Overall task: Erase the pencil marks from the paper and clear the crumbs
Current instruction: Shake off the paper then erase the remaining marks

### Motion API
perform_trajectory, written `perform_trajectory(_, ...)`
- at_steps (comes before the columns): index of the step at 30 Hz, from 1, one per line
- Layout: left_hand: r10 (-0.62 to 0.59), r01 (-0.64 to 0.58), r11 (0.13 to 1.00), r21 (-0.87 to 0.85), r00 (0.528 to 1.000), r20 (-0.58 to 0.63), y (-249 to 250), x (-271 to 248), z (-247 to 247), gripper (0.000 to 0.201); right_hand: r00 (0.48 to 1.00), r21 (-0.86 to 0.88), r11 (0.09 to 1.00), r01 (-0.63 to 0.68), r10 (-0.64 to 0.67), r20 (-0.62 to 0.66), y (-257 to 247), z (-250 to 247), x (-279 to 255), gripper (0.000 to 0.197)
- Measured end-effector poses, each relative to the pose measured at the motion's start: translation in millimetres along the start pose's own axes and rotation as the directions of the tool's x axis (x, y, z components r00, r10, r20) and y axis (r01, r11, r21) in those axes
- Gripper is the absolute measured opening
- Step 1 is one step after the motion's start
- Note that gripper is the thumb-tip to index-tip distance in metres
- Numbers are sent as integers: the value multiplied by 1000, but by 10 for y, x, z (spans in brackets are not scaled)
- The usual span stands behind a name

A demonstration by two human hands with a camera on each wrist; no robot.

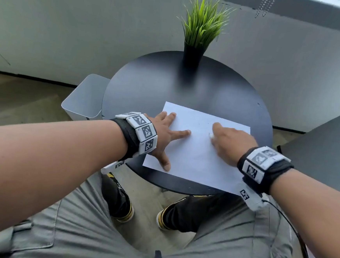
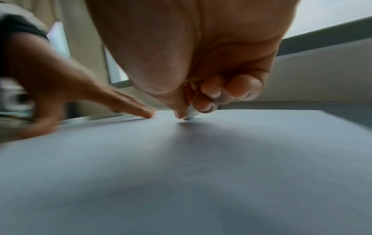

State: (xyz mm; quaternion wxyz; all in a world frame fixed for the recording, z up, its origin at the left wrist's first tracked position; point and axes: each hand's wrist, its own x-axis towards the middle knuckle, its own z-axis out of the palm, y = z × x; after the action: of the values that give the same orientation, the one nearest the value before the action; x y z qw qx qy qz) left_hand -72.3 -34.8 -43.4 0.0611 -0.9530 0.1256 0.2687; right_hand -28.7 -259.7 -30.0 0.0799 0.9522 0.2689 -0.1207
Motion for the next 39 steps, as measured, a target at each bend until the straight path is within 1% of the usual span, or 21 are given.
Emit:
perform_trajectory(2,-3,3,1000,11,1000,9,3,15,-14,127,979,13,979,201,-201,0,-285,55,-151,9)
perform_trajectory(4,-4,4,1000,24,1000,21,4,13,-19,127,901,24,904,427,-427,73,-538,125,-358,15)
perform_trajectory(6,-2,1,1000,19,1000,30,3,2,-37,127,922,10,927,374,-373,103,-396,103,-281,16)
perform_trajectory(8,-4,3,1000,9,1000,26,3,-1,-52,126,990,6,990,142,-143,2,-56,61,-72,13)
perform_trajectory(9,-7,6,1000,12,999,32,3,-5,-58,126,997,17,997,74,-74,-10,13,62,-38,14)
perform_trajectory(11,-15,14,1000,24,999,37,5,10,-63,128,984,18,984,178,-178,-14,-157,63,-140,8)
perform_trajectory(13,-14,13,1000,23,999,45,16,7,-61,129,912,27,914,406,-406,53,-469,126,-346,9)
perform_trajectory(14,-13,12,1000,24,999,48,18,-2,-72,129,902,56,906,419,-423,86,-489,128,-384,9)
perform_trajectory(15,-11,10,1000,25,999,53,23,-17,-82,128,925,56,930,363,-367,101,-418,91,-354,10)
perform_trajectory(17,-5,4,1000,29,999,50,31,-33,-115,126,992,53,991,124,-126,27,-113,42,-129,15)
perform_trajectory(18,-5,3,999,33,999,50,40,-36,-129,126,999,58,997,48,-49,10,-42,51,-85,16)
perform_trajectory(20,-11,9,999,41,999,50,52,-14,-144,128,993,46,992,114,-115,14,-215,22,-147,11)
perform_trajectory(22,-21,19,999,46,998,54,53,2,-118,129,934,60,935,350,-353,58,-581,93,-313,15)
perform_trajectory(23,-25,22,999,49,998,53,48,9,-109,129,919,90,921,378,-385,81,-659,109,-334,12)
perform_trajectory(27,-16,15,999,42,999,33,32,14,-78,131,993,112,986,121,-121,-8,-434,62,3,12)
perform_trajectory(28,-16,15,999,41,1000,24,29,21,-72,131,991,98,987,130,-130,-12,-473,50,1,16)
perform_trajectory(30,-19,18,999,48,1000,13,13,29,-54,131,959,75,958,278,-281,32,-723,24,-118,25)
perform_trajectory(32,-8,8,998,65,1000,-1,-8,32,-32,130,931,105,930,351,-359,65,-828,40,-229,22)
perform_trajectory(36,12,-11,999,49,1000,-9,-41,17,2,128,996,96,994,58,-63,57,-248,11,137,7)
perform_trajectory(38,16,-15,999,39,1000,-16,-52,15,9,127,997,106,992,-67,62,45,52,-42,241,15)
perform_trajectory(39,19,-18,999,30,1000,-22,-61,19,16,125,997,130,989,-67,63,33,104,-50,236,17)
